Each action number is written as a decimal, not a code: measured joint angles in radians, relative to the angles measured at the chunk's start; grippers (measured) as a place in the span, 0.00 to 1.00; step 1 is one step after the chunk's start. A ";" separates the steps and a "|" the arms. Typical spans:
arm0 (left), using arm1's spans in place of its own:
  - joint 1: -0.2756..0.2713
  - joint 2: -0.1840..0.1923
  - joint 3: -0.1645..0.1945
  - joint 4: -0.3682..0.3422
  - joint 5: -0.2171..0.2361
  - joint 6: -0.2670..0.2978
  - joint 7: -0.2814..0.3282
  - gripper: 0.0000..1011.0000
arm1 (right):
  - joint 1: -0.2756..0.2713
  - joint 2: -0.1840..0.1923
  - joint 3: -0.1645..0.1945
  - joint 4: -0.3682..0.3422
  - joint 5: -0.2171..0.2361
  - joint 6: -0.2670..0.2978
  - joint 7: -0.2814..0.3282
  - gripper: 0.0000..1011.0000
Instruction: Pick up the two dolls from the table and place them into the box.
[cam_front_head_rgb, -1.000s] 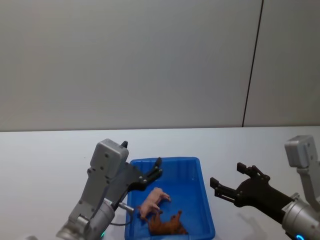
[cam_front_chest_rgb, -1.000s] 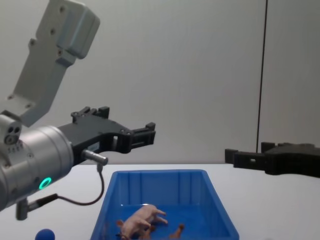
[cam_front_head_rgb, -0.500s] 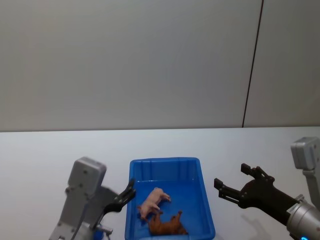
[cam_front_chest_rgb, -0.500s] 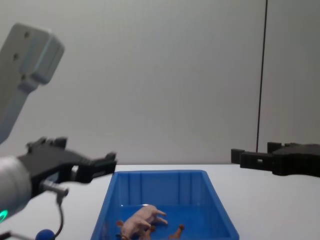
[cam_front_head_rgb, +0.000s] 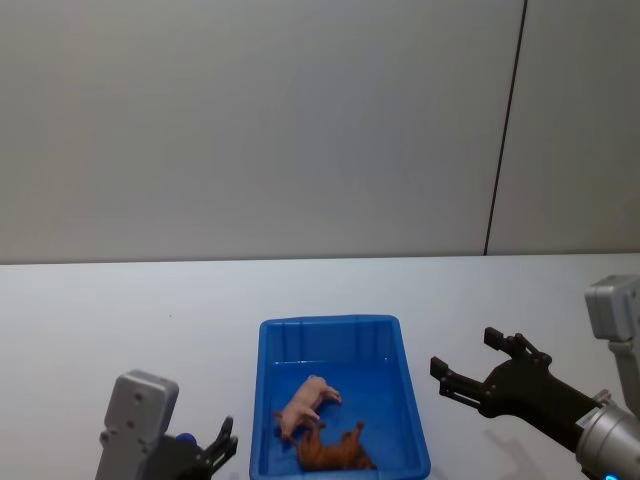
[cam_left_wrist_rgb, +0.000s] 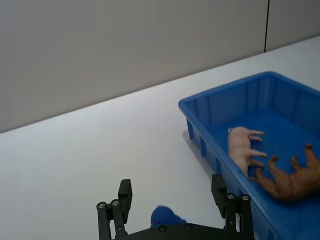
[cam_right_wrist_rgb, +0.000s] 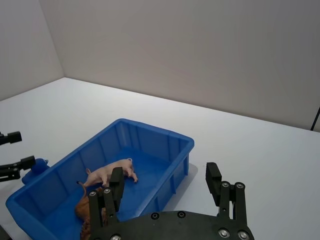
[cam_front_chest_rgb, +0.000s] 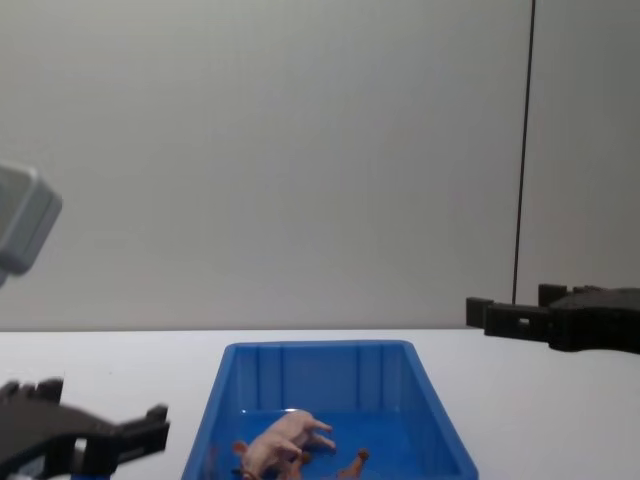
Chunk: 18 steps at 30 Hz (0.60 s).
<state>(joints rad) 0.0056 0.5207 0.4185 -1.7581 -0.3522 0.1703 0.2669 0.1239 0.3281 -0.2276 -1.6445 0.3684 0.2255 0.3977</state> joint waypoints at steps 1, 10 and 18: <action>0.006 0.001 0.000 0.005 -0.005 0.000 0.000 0.99 | 0.000 0.000 0.000 0.000 0.000 0.000 0.000 0.99; 0.015 -0.006 -0.002 0.056 -0.016 -0.010 -0.033 0.99 | -0.001 0.001 0.001 -0.001 0.001 -0.001 0.000 0.99; -0.001 -0.024 -0.005 0.118 -0.012 -0.020 -0.076 0.98 | -0.001 0.002 0.001 -0.001 0.002 -0.001 0.000 0.99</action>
<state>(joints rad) 0.0047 0.4963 0.4136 -1.6404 -0.3647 0.1507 0.1904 0.1225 0.3298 -0.2266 -1.6457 0.3701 0.2240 0.3977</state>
